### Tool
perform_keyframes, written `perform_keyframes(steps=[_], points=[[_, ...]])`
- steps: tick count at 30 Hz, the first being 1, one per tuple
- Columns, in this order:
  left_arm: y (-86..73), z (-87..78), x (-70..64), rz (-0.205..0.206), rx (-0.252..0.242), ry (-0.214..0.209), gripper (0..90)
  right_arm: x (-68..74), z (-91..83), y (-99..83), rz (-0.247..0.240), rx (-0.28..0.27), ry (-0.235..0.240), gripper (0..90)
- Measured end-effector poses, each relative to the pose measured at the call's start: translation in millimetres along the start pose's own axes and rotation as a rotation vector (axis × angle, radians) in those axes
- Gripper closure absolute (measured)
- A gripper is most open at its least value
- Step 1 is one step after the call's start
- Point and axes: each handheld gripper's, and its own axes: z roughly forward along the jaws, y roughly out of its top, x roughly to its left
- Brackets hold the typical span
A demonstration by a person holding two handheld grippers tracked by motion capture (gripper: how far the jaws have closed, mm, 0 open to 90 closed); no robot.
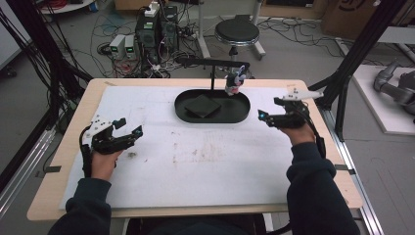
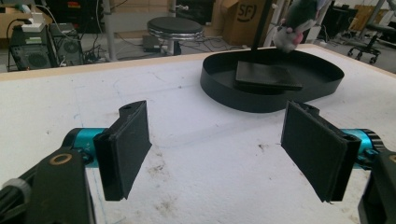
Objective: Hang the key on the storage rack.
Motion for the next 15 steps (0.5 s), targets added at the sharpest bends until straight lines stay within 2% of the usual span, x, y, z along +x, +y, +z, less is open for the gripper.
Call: perform_keyframes(steps=[4,8,15], points=[[0.4,-1.3,-2.1,0.008,-0.010,-0.004,23.6,9.4,-8.3,-36.9,0.035,-0.003,-0.027,20.2],[-0.1,-1.0,-3.7,0.014,-0.014,-0.007,23.6,19.0,-11.7,-63.8,0.022,0.005,-0.062,20.2],[-0.3,-3.0,-8.5,0.029,-0.019,-0.011,23.6,21.1,-11.4,-73.0,0.007,0.005,-0.073,20.2]])
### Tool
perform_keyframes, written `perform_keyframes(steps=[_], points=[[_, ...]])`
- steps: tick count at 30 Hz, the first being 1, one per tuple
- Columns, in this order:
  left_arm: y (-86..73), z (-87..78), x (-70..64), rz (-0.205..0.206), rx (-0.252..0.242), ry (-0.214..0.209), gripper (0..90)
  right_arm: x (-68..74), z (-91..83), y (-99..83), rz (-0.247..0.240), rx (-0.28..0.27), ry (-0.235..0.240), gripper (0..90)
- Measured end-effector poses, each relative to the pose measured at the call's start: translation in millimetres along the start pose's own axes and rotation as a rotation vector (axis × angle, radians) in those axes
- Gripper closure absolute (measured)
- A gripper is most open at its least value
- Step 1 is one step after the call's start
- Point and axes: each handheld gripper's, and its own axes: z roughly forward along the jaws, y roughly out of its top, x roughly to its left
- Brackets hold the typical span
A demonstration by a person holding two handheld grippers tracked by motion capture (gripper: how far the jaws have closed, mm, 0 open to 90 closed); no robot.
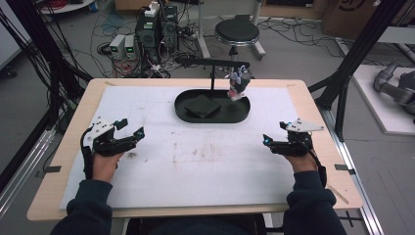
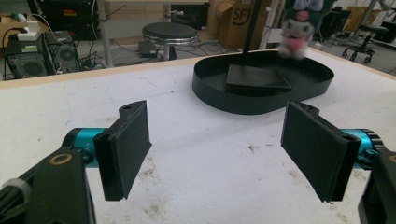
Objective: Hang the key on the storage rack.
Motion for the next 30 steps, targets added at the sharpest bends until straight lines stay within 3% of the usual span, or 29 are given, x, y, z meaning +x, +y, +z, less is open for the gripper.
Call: perform_keyframes(steps=[5,30], points=[[0.0,0.5,-2.1,0.005,-0.002,-0.004,23.6,-1.6,-4.0,-1.5,0.026,-0.017,-0.002,20.2],[-1.1,1.3,-1.9,0.002,0.005,0.000,23.7,-2.9,-4.0,-5.9,0.019,-0.011,-0.019,20.2]])
